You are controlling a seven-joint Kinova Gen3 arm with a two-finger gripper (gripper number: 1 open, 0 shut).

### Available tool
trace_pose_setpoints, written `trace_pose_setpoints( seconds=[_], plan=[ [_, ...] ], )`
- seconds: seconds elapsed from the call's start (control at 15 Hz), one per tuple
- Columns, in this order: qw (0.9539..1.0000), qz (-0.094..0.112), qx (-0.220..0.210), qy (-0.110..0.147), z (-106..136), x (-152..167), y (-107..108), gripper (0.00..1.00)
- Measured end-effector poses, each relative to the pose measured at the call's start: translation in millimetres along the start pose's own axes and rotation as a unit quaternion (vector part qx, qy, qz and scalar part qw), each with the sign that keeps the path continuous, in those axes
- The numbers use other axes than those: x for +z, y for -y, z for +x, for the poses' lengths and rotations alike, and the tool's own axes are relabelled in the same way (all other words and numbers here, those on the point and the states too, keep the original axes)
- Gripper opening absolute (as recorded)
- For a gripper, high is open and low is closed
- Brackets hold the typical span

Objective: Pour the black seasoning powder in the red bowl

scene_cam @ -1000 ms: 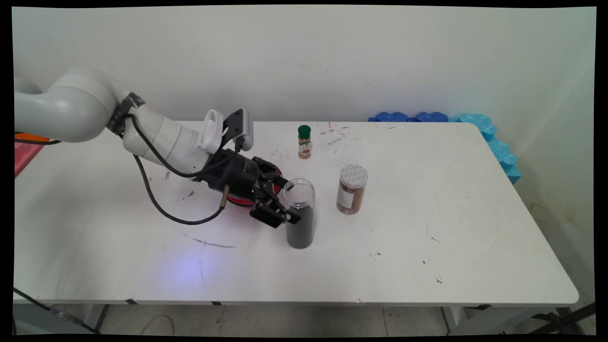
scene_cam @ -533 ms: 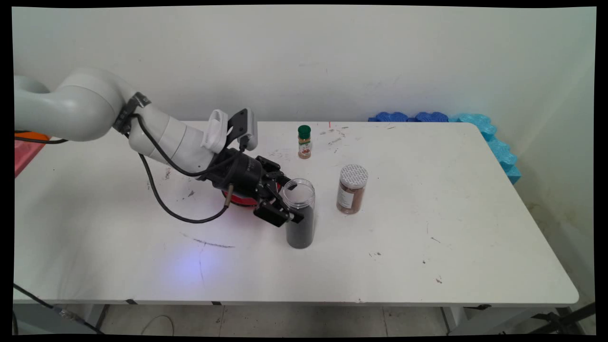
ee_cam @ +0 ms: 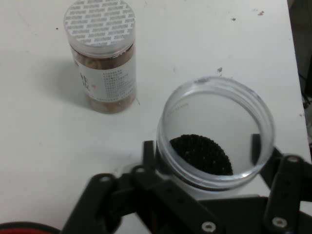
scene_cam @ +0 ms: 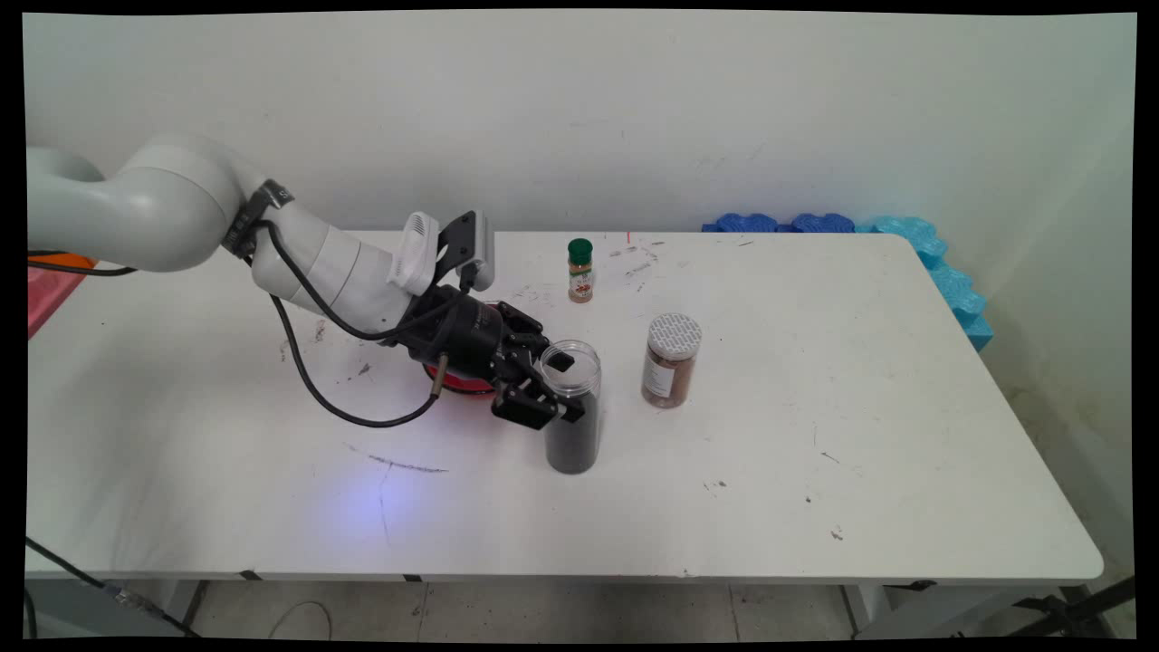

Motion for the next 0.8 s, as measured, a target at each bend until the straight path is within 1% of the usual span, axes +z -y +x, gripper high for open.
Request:
trace_pose_setpoints(
  seconds=[0.47,0.8],
  plan=[
    [0.9999,-0.005,0.012,-0.002,-2.0,0.6,-1.7,0.00],
    [0.9994,-0.004,0.030,-0.014,4.3,-15.7,-4.2,0.00]
  ],
)
